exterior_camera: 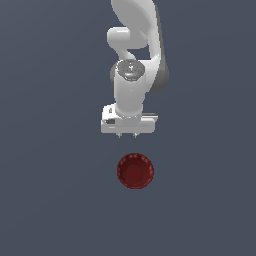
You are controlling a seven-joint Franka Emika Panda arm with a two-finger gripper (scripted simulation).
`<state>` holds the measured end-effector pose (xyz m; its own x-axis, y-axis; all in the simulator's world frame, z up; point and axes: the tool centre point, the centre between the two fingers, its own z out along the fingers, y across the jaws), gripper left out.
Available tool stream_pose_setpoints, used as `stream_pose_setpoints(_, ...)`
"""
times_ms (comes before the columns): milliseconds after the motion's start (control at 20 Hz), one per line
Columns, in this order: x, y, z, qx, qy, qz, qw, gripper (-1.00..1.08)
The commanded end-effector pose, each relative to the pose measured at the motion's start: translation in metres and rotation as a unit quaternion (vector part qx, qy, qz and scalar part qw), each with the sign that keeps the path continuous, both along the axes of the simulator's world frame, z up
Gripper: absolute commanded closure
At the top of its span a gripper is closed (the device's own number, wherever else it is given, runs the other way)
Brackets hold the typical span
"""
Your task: Pick up the object and move it to a goal position.
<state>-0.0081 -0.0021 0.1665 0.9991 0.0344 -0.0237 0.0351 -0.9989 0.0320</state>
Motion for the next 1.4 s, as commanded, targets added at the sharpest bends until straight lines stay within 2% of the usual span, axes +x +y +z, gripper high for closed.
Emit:
stream_pose_setpoints(0,0.001,0.001,-0.002,0.004,-0.002,-0.003,1.0000,-0.20)
stream_pose_setpoints(350,0.009,0.005,-0.014,0.033,-0.022,-0.025,0.9989,-0.20)
stream_pose_setpoints(700,0.024,0.008,-0.034,0.082,-0.059,-0.075,0.9920,-0.20)
stream_pose_setpoints(1000,0.038,0.003,-0.054,0.128,-0.102,-0.143,0.9761,-0.20)
stream_pose_setpoints(1350,0.048,-0.013,-0.074,0.163,-0.146,-0.228,0.9489,-0.20)
